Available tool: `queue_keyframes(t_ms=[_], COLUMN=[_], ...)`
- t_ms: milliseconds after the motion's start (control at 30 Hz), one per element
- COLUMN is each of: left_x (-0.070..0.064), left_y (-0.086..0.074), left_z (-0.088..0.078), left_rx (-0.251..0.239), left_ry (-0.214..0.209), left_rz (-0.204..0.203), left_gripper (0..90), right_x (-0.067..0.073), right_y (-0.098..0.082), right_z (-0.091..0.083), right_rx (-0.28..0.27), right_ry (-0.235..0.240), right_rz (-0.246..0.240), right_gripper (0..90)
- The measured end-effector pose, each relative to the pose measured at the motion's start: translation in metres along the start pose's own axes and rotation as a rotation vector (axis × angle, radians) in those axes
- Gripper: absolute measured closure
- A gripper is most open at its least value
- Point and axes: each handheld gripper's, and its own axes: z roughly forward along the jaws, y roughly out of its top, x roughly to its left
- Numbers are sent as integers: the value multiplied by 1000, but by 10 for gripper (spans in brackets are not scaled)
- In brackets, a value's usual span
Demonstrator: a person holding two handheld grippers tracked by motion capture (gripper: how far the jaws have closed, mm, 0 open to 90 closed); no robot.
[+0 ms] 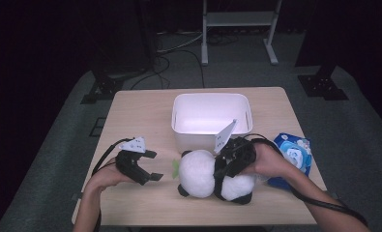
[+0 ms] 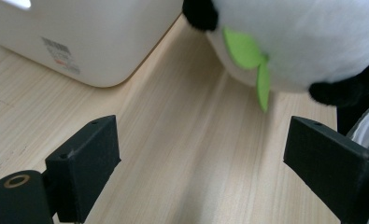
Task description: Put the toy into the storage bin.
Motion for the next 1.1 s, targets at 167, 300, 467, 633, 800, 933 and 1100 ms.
queue_keyframes(t_ms=[167, 300, 467, 633, 800, 933, 1100], left_x=[2, 4, 5, 6, 7, 9, 9], left_y=[-3, -5, -6, -7, -8, -10, -11], left_z=[-1, -2, -4, -7, -9, -11, -11], left_rx=[2, 3, -5, -15, -19, -19, -23], left_ry=[7, 12, 15, 19, 25, 28, 27], left_rz=[-6, -17, -15, -20, -23, -29, -33], left_gripper=[92, 92, 92, 92, 92, 92, 92], right_x=[4, 5, 6, 7, 7, 8, 4], right_y=[7, 13, 20, 29, 38, 45, 50], right_z=[-14, -27, -39, -51, -64, -74, -85], right_rx=[-3, -8, -8, -8, -1, 4, -5], right_ry=[-12, -17, -23, -30, -46, -61, -69], right_rz=[-12, -16, -29, -35, -48, -50, -54], right_gripper=[506, 506, 506, 506, 506, 506, 506])
